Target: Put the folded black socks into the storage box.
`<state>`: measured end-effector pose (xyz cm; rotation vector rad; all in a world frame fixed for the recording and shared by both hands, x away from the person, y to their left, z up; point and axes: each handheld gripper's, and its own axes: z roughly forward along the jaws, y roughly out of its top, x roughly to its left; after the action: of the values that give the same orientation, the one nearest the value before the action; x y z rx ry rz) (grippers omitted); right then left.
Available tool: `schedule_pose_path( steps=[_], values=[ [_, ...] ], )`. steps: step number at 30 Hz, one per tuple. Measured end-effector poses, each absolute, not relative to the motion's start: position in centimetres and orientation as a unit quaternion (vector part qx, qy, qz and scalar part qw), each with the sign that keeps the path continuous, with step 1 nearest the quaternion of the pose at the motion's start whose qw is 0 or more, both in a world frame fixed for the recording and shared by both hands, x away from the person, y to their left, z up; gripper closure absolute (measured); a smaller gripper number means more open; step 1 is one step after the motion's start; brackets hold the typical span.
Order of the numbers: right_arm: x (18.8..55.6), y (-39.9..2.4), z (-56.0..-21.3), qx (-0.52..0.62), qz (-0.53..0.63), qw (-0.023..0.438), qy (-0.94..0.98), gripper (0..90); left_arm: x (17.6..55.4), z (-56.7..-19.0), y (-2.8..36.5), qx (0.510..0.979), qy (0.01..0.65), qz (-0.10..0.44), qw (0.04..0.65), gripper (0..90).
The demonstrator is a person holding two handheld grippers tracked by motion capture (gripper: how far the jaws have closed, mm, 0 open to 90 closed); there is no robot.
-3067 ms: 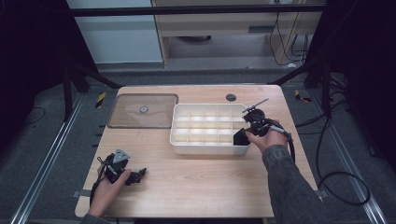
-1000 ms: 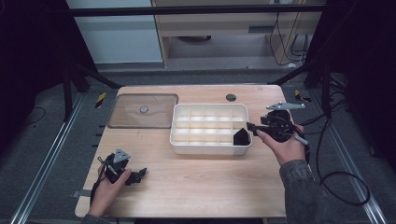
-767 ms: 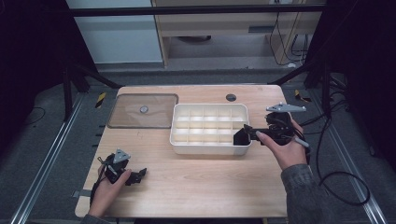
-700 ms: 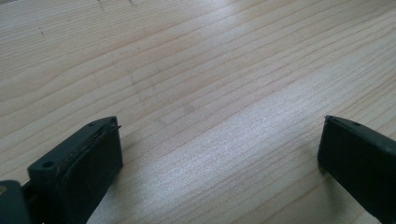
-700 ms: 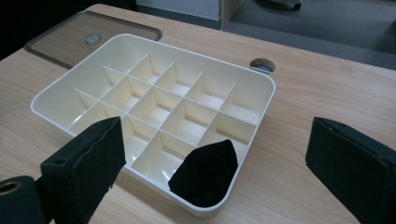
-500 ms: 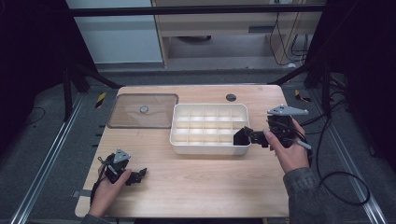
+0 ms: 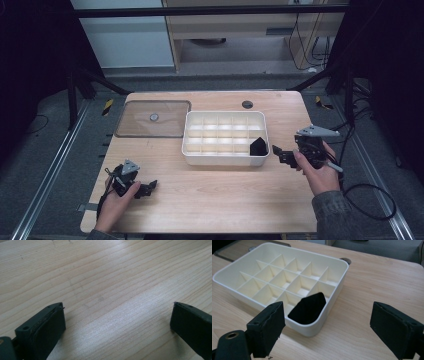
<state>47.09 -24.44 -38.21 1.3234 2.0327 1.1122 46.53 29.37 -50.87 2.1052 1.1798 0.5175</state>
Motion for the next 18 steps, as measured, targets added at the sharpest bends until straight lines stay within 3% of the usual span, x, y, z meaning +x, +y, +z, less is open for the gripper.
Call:
schedule_pose_path(
  steps=[18],
  values=[
    [45.8, -25.9, -44.3, 0.465, 0.344, 0.276, 0.767, 9.7, 46.5, -50.9, 29.4, 0.805, 0.451, 0.198, 0.330, 0.0]
  ],
)
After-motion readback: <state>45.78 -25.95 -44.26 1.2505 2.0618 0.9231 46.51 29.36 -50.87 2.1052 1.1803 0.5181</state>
